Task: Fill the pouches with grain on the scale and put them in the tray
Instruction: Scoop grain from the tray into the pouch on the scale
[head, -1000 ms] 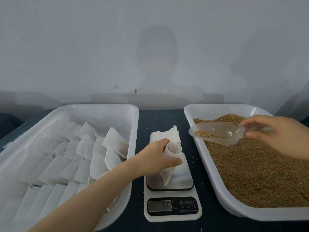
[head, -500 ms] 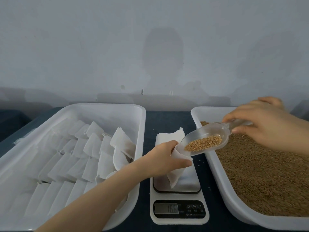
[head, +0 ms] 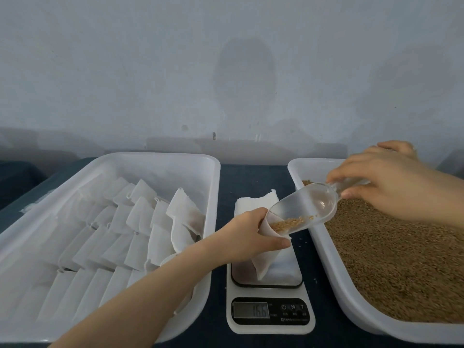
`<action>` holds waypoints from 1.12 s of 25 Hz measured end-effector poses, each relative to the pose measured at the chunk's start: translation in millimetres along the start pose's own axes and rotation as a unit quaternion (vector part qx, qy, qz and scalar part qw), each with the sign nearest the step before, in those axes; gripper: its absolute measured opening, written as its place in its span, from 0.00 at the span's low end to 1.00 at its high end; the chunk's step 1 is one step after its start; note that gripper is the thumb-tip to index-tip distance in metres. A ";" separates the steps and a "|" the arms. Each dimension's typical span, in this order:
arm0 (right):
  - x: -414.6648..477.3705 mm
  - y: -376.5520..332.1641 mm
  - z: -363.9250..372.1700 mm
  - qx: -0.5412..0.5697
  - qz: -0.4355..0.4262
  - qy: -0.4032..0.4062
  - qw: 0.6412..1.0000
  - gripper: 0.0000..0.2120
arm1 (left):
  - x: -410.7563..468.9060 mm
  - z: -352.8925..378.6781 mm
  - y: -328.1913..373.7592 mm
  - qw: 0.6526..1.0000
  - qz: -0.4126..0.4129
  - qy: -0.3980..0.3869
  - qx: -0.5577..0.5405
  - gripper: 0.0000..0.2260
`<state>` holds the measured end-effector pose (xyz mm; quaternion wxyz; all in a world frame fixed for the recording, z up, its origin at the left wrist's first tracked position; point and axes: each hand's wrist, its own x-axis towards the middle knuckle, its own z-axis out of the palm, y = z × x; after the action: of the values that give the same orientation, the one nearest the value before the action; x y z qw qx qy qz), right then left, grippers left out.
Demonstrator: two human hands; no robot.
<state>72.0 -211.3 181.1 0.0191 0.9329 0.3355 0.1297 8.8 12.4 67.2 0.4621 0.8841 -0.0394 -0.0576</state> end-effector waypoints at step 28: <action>-31.9 6.1 17.8 -0.065 0.039 0.182 0.980 0.09 | 1.2 -7.1 -1.8 1.000 -0.012 0.021 0.019 0.12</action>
<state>56.7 -235.2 157.4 0.0132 0.9028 0.2874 0.3196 11.1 19.1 69.7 0.4453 0.8941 -0.0202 -0.0433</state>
